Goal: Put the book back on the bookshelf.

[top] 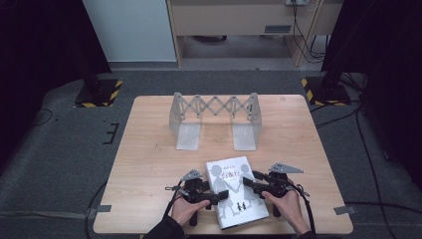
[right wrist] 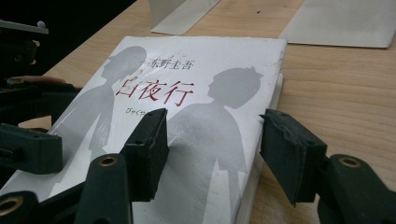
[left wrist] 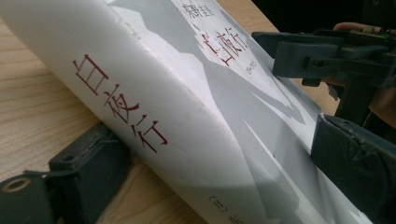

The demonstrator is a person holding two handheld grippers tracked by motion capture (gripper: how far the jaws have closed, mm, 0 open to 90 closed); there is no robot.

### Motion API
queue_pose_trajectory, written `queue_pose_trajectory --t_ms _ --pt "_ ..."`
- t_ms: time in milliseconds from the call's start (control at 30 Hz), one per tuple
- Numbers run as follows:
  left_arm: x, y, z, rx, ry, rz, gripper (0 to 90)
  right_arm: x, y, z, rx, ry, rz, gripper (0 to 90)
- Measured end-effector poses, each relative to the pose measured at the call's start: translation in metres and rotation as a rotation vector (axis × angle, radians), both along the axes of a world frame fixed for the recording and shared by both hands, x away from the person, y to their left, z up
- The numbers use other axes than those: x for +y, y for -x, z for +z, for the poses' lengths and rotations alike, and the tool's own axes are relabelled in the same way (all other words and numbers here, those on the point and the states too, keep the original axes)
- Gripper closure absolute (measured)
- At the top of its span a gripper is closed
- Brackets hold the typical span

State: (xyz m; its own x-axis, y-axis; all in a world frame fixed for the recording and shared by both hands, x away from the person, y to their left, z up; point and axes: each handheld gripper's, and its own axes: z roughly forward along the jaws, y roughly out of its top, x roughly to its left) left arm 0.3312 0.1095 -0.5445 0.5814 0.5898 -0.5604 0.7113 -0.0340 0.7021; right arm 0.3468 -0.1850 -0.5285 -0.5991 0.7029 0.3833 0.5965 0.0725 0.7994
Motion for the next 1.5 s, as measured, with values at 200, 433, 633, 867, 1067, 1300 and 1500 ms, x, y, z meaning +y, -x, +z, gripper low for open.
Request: queue_pose_trajectory --t_ms 200,433,633,867,1067,1300,1500 --pt "0.004 -0.001 0.001 0.022 0.028 0.012 12.4 0.002 0.001 -0.002 0.0 -0.028 -0.014 42.6" --pt "0.004 0.001 0.011 -0.025 0.047 0.016 16.9 -0.002 0.0 0.0 0.013 -0.081 -0.026 42.8" --pt "0.005 0.0 0.016 -0.033 0.036 -0.003 17.5 -0.003 0.001 0.002 -0.006 -0.089 -0.021 44.1" --pt "0.001 -0.001 0.015 -0.019 0.084 -0.047 19.8 -0.002 0.001 0.003 -0.007 -0.118 -0.016 46.4" --pt "-0.001 0.0 0.021 -0.054 0.077 -0.04 20.7 -0.001 0.003 0.007 -0.032 -0.133 -0.006 46.6" --pt "0.0 -0.001 0.024 -0.059 0.093 -0.023 24.8 0.001 0.005 0.013 -0.078 -0.159 0.016 55.3" --pt "0.003 -0.001 0.028 -0.061 0.135 -0.002 30.7 0.004 0.006 0.014 -0.096 -0.177 0.034 55.6"
